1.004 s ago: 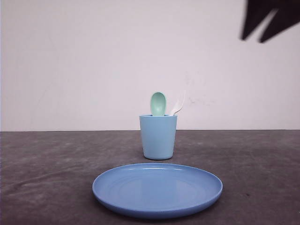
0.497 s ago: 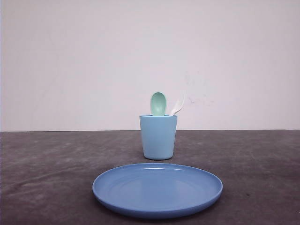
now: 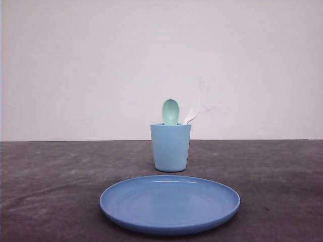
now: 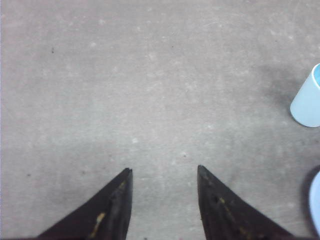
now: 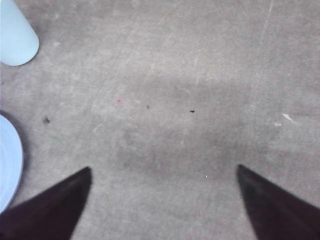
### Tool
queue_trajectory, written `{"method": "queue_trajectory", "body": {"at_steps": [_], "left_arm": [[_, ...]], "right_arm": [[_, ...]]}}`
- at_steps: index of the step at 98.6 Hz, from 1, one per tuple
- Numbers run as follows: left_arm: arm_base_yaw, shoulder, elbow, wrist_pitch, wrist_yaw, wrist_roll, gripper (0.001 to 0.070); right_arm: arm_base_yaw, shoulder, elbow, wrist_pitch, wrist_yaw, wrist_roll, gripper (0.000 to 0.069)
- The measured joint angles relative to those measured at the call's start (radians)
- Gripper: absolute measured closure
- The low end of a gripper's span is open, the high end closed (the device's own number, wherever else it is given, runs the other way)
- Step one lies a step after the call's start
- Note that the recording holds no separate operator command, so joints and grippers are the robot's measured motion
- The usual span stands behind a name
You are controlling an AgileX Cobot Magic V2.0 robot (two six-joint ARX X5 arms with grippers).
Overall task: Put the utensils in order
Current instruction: 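Move the right gripper down and grasp the blue cup's rim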
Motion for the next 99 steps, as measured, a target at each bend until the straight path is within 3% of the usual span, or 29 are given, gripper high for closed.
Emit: {"method": "queue_trajectory", "body": {"at_steps": [24,30,47,62,99], "left_arm": [[-0.016,0.006,0.0,0.0,0.203,-0.067,0.0474],[-0.034,0.008,0.0,0.0,0.229,-0.08,0.0474],[-0.057,0.01,0.0,0.0,0.232,-0.087,0.0474],[-0.058,0.013,0.0,0.0,0.232,-0.087,0.0474],[-0.058,0.012,0.0,0.0,0.232,-0.086,0.0474]], "right_arm": [[0.0,0.0,0.0,0.0,0.001,0.0,0.0011],[0.0,0.0,0.0,0.0,0.003,0.0,0.0012],[0.0,0.0,0.0,0.006,-0.003,0.003,0.0012],[0.019,0.003,0.0,0.045,-0.074,0.003,0.0012],[0.178,0.179,0.0,0.27,-0.106,0.007,0.0009]]}}
